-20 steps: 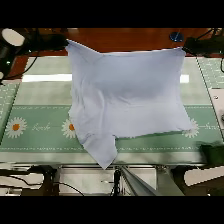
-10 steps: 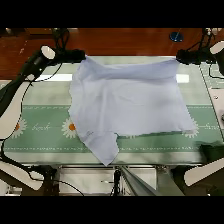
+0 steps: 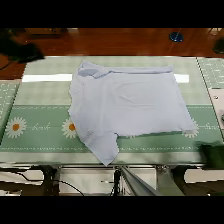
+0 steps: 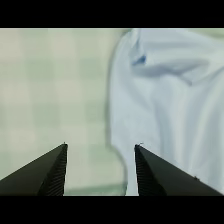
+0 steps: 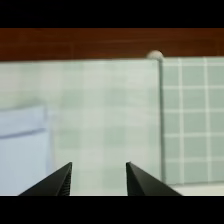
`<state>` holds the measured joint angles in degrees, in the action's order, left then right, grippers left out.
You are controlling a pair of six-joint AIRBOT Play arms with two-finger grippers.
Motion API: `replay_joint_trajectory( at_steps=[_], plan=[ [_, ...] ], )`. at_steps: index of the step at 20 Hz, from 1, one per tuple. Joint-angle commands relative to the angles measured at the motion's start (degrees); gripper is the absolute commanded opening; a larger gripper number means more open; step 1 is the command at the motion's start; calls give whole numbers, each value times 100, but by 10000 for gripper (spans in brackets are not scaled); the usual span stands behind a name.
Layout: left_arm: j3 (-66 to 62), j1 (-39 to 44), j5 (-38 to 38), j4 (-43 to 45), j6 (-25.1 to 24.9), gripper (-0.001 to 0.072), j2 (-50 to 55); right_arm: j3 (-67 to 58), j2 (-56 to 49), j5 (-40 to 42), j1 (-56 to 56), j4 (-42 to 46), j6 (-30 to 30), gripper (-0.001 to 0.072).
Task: Fold the shirts.
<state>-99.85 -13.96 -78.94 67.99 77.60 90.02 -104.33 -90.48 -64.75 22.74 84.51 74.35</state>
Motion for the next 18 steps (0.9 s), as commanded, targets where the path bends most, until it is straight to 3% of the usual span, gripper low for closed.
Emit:
replay_joint_trajectory(
  at_steps=[1,4,5,6,9,12,18],
  plan=[
    [997,-957,-1871,-317,125,514,-647,404,396,-1799,839,435,170,421],
    [3394,-1211,-1589,-1235,-553,529,-1727,1528,573,-2444,1445,-1051,-151,421],
    [4177,-1241,-1427,-1377,-638,604,-2070,1847,584,-2564,1552,-1502,-247,421],
    [4824,-1244,-1270,-1499,-673,634,-2332,2122,584,-2634,1604,-1840,-321,421],
    [6380,-1161,-892,-2267,-1003,634,-2645,2719,584,-2566,1602,-2201,-479,420],
    [7270,-699,-199,-2516,-1113,633,-2601,2900,584,-2507,1602,-2234,-608,413],
    [7571,688,940,-2520,-682,630,-2430,2900,584,-2455,1602,-2280,-612,413]
  ],
)
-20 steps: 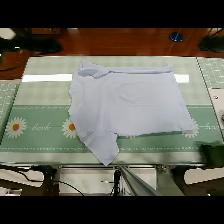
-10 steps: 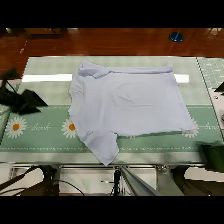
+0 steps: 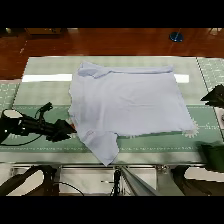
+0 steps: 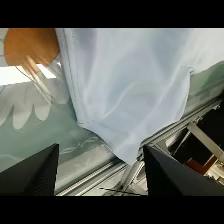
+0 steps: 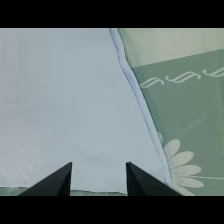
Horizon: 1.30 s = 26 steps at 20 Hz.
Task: Fold the shirts.
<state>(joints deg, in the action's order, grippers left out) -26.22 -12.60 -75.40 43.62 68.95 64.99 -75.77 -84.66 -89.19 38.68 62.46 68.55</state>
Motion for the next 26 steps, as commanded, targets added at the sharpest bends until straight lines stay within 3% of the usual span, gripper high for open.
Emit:
replay_joint_trajectory(
  at_steps=[1,4,7,9,11,12,13,15,17,22,26],
  plan=[
    [208,717,660,-81,227,630,168,44,2,-9,9,-74,-33,413],
    [192,935,761,-144,227,619,525,44,2,48,9,-98,-33,412],
    [188,1023,1333,-614,223,617,769,44,2,52,9,-116,-31,412],
    [105,1130,1652,-872,223,564,903,44,2,52,9,-125,-31,412],
    [-76,1259,1670,-894,221,180,1027,44,2,44,9,-199,-22,412],
    [-153,1305,1631,-898,92,29,1054,44,2,22,9,-251,-4,412],
    [-203,1309,1591,-898,-37,19,1051,44,2,-24,13,-238,7,419],
    [-238,1285,1488,-894,-85,19,1051,44,2,-133,15,254,31,517],
    [-238,1287,1366,-892,-184,19,1051,144,0,-28,90,774,151,517],
    [-240,1287,1187,-892,-254,19,1051,841,-101,160,903,-138,-334,509],
    [-238,1287,1174,-892,-400,19,1051,848,-426,59,1246,-33,-330,507]
  ],
)
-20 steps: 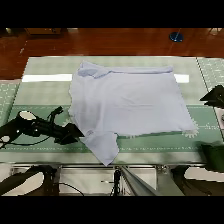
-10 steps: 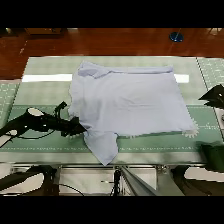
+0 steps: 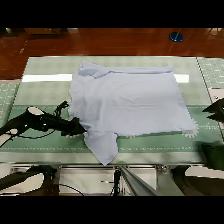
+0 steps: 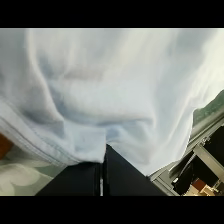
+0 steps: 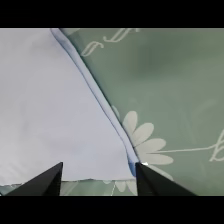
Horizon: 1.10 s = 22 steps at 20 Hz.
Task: Fold the shirts.
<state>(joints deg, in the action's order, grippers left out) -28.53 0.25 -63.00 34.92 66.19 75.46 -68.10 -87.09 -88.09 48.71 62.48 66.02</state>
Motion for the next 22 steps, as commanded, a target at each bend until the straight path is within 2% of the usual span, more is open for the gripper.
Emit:
replay_joint_trajectory(
  at_steps=[1,7,11,16,17,18,20,21,22],
  plan=[
    [-7,2,-66,-24,-125,19,4,85,-280,-61,234,-17,-85,507],
    [-7,2,-48,-24,-256,19,4,85,-723,-61,-400,345,-173,507],
    [-7,2,-57,-24,-254,19,4,85,-957,-22,-870,804,66,507],
    [-9,2,-57,-26,-254,19,4,85,-1272,-42,-1351,691,210,507],
    [-9,2,-57,-26,-256,19,4,85,-1285,-44,-1488,688,199,467],
    [-9,2,-57,-24,-256,19,4,85,-1285,-44,-1609,682,179,377],
    [-13,2,-61,-26,-256,19,2,83,-1270,-236,-1810,643,2,92],
    [-35,2,-76,-24,-284,19,-13,83,-1204,-391,-1858,588,-61,32],
    [-87,2,-107,-31,-363,18,-52,83,-1056,-376,-1843,341,-59,24]
  ],
)
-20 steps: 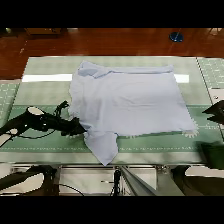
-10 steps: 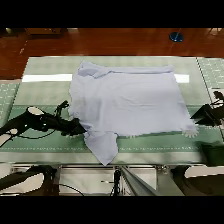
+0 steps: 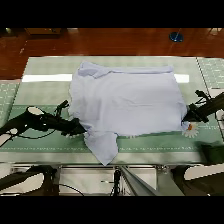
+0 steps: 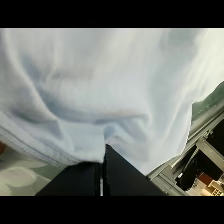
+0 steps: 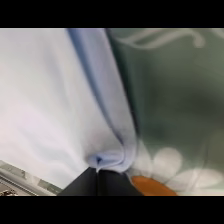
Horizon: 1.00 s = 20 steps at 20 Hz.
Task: Fold the shirts.
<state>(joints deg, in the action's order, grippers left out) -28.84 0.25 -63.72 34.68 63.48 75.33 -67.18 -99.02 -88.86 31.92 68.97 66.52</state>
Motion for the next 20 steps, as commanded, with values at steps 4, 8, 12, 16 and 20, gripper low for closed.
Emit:
replay_joint_trajectory(
  at_steps=[4,8,12,16,20],
  plan=[
    [-1156,0,-699,-24,-146,17,-640,-280,1266,-111,37,-2476,-317,23],
    [-3560,-131,-940,-17,-129,17,-1753,-966,2717,87,35,-5125,-629,23],
    [-6225,-1104,-938,-17,-48,17,-2496,-2173,4192,1325,35,-5501,-291,23],
    [-7908,-1982,-968,-4,396,17,-2848,-3641,5062,2258,42,-4553,424,23],
    [-8771,-2083,-1130,984,977,17,-3303,-4693,5635,2140,42,-2441,1340,22]
  ],
)
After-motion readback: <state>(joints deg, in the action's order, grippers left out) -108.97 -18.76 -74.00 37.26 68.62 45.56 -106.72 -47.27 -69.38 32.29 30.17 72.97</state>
